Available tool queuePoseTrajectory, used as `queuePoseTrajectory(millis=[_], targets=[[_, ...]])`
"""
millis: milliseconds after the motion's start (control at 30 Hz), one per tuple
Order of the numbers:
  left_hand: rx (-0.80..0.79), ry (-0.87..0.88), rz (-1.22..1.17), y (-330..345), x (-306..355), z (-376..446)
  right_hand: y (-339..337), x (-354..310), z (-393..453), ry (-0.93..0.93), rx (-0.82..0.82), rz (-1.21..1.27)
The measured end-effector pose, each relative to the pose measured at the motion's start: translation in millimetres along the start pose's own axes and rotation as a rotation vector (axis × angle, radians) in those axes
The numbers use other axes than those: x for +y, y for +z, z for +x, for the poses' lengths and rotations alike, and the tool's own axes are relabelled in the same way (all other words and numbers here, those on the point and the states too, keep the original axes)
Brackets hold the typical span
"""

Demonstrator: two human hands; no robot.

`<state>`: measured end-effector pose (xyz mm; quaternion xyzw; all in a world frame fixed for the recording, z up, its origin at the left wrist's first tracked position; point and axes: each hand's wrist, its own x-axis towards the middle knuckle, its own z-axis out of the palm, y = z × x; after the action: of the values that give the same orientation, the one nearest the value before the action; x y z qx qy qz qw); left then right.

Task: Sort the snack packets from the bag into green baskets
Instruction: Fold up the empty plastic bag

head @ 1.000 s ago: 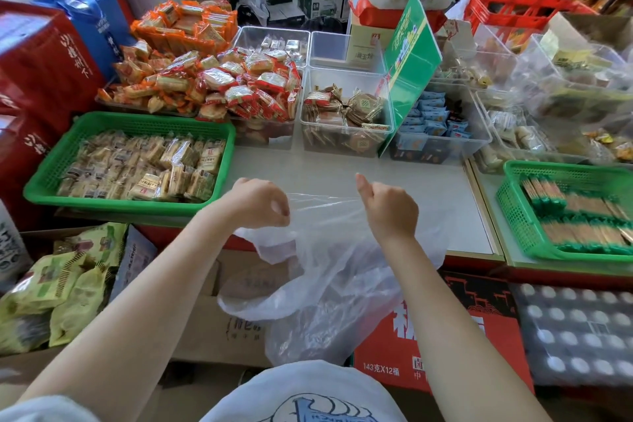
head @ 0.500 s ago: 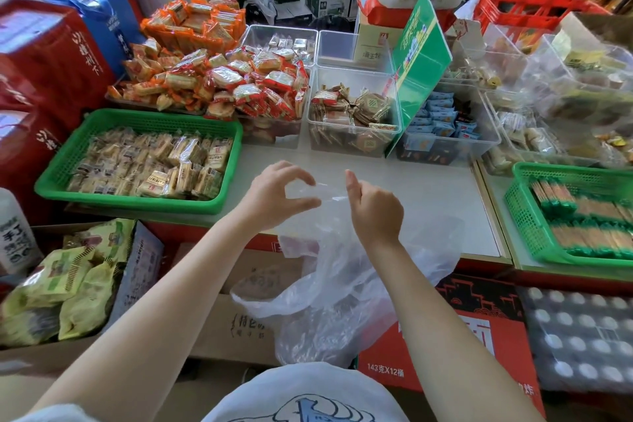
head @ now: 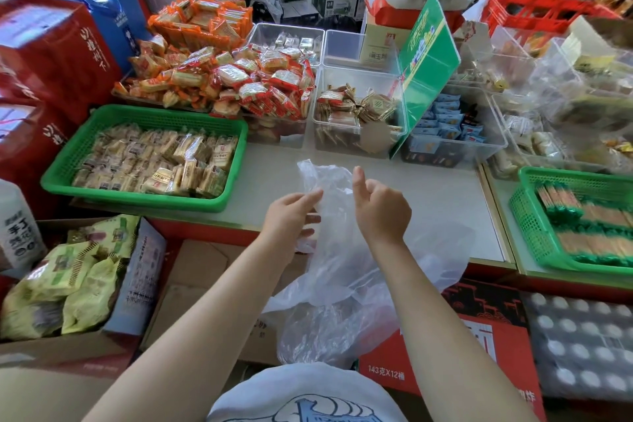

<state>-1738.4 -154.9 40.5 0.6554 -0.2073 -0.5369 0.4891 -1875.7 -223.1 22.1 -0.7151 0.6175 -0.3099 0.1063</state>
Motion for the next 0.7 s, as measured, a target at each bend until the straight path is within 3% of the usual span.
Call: queuePoseTrajectory(millis=[100,200,333,500,700], targets=[[0.047,-0.043,-0.322,-9.9,-0.8,13.3,-1.2,7.0,2.8,0.021,-0.005,-0.017],[0.176,-0.087,-0.500,-22.4,0.9,24.3,-2.6,18.6,7.2,0.057,-0.002,-0.036],[0.345,0.110,-0.024,-22.6,7.4,15.6,-1.0,20.3,10.2,0.053,-0.004,-0.046],[0.193,0.306,0.250,-23.5,11.3,12.5,1.1,18.4,10.5,-0.077,0.039,0.029],[0.091,0.242,-0.004,-9.0,2.2,6.4,20.0,2.0,-8.0,-0.165,0.059,0.081]])
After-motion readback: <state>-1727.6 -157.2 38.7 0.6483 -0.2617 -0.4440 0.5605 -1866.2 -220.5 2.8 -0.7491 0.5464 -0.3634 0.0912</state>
